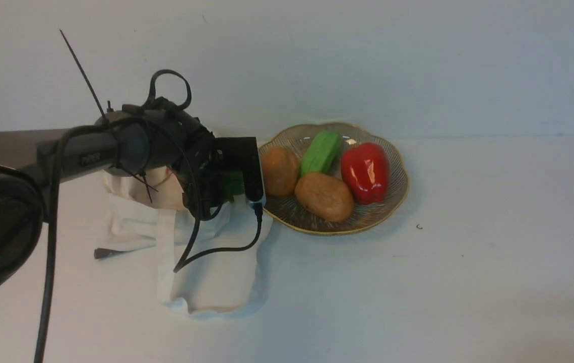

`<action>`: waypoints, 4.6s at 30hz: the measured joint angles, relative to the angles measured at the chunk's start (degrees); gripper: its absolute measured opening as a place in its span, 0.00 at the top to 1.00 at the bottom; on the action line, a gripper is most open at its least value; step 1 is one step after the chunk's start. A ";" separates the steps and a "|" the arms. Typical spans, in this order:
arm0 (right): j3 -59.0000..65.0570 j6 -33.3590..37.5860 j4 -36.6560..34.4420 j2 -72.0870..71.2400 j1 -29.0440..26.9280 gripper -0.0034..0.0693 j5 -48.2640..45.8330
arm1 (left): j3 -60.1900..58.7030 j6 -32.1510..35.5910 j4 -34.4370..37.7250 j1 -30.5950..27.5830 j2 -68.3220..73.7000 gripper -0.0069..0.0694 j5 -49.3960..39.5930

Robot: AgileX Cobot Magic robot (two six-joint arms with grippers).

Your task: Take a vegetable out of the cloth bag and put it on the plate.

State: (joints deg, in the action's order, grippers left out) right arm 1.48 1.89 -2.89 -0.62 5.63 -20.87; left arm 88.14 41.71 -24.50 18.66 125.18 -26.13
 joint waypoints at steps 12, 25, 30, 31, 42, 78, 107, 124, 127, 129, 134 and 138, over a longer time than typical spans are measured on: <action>0.00 0.00 0.00 0.00 0.00 0.97 0.00 | 4.96 -16.62 0.45 0.25 -10.63 0.50 -12.24; 0.00 0.00 0.00 0.00 0.00 0.97 0.00 | 5.50 -30.09 46.15 2.85 -16.30 0.50 -16.68; 0.00 0.00 0.00 0.00 0.00 0.97 0.00 | 5.50 -24.62 59.92 5.91 -13.54 0.50 -6.43; 0.00 0.00 0.00 0.00 0.00 0.97 0.00 | 5.50 -24.42 60.70 6.02 -13.34 0.50 -5.55; 0.00 0.00 0.00 0.00 0.00 0.97 0.00 | 5.50 -14.61 77.94 8.85 -6.98 0.50 11.83; 0.00 0.00 0.00 0.00 0.00 0.97 0.00 | 5.38 -11.25 66.01 -0.62 -40.59 0.92 -27.95; 0.00 0.00 0.00 0.00 0.00 0.97 0.00 | -59.70 -25.72 39.90 -2.87 -112.75 0.92 -13.22; 0.00 0.00 -0.06 0.00 0.00 0.97 0.00 | -75.68 -25.72 40.44 -2.87 -122.59 0.92 -5.12; 0.00 0.00 -0.06 0.00 0.00 0.97 0.00 | -75.68 -25.72 40.37 -2.87 -122.59 0.92 -5.12; 0.00 0.00 -0.06 0.00 0.00 0.97 0.00 | -75.72 -25.72 40.33 -2.87 -122.59 0.92 -5.12; 0.00 0.00 -0.06 0.00 0.00 0.97 0.00 | -79.49 -28.36 35.19 -3.83 -123.34 0.92 -1.07; 0.00 0.00 -0.06 0.00 0.00 0.97 0.00 | -84.13 -35.53 27.90 -8.42 -125.47 0.92 5.58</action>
State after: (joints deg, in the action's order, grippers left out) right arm 1.48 1.89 -2.95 -0.62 5.63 -20.87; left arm 4.01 6.18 3.41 10.25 -0.28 -20.55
